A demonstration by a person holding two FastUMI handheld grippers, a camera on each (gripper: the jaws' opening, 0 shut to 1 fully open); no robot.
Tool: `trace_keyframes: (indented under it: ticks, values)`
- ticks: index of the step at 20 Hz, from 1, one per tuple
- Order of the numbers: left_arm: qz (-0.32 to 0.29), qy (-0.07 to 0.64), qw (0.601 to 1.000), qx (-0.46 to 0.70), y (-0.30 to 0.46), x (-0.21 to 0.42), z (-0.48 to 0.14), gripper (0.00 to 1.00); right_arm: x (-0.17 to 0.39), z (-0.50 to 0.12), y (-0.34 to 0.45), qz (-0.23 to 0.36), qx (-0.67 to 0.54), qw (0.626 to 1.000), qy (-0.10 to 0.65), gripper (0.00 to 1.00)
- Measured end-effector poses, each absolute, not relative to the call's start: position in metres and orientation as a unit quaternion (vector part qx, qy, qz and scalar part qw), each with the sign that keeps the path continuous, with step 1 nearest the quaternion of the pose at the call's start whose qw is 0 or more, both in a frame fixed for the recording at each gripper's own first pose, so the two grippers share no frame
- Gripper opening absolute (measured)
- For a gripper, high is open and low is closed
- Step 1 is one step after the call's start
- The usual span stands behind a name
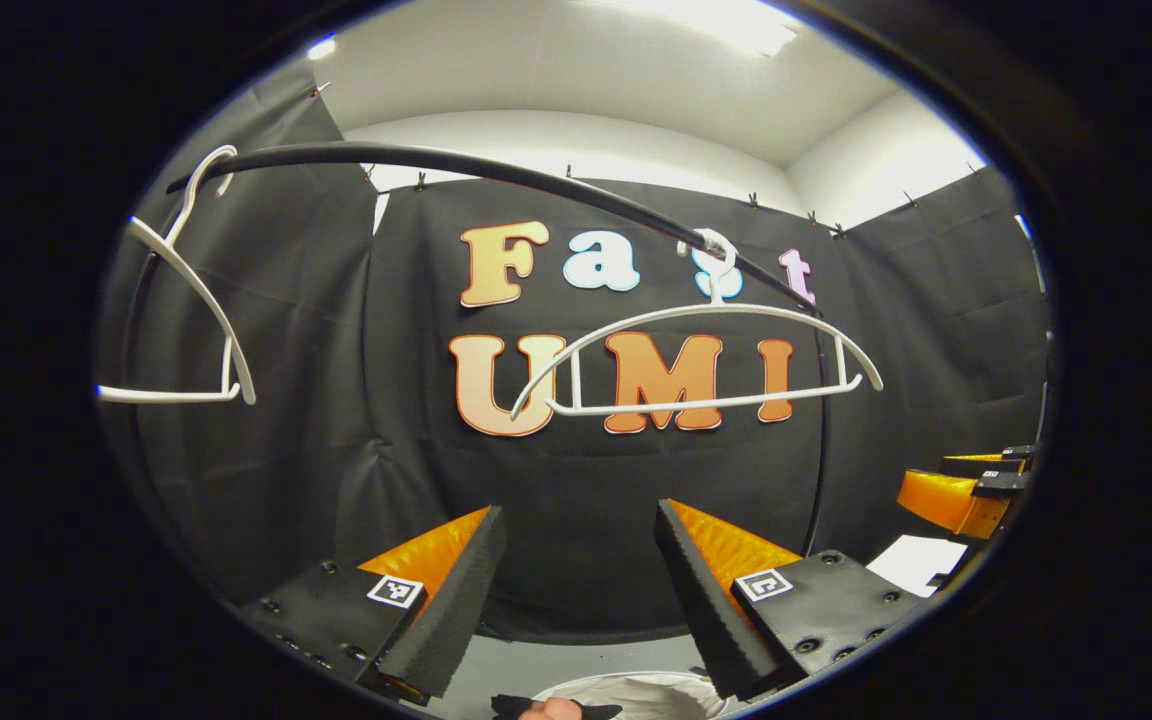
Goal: Grasp the clothes on the hanger with both hands and then place them into the laundry hamper below.
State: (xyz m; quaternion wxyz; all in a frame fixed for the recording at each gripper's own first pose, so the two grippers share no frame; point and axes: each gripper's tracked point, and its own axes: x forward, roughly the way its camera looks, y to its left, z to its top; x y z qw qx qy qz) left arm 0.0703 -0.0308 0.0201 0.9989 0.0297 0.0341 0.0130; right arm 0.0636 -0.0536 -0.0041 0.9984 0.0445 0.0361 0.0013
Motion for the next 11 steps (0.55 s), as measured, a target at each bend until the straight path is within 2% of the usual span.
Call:
trace_keyframes:
  ticks: [11]
  values:
    - [0.017, 0.033, 0.999, 0.027, -0.0309, 0.0651, 0.0195, 0.98, 0.0574, -0.0058, -0.0482, 0.008, 0.044, 0.998, 0.038, 0.93]
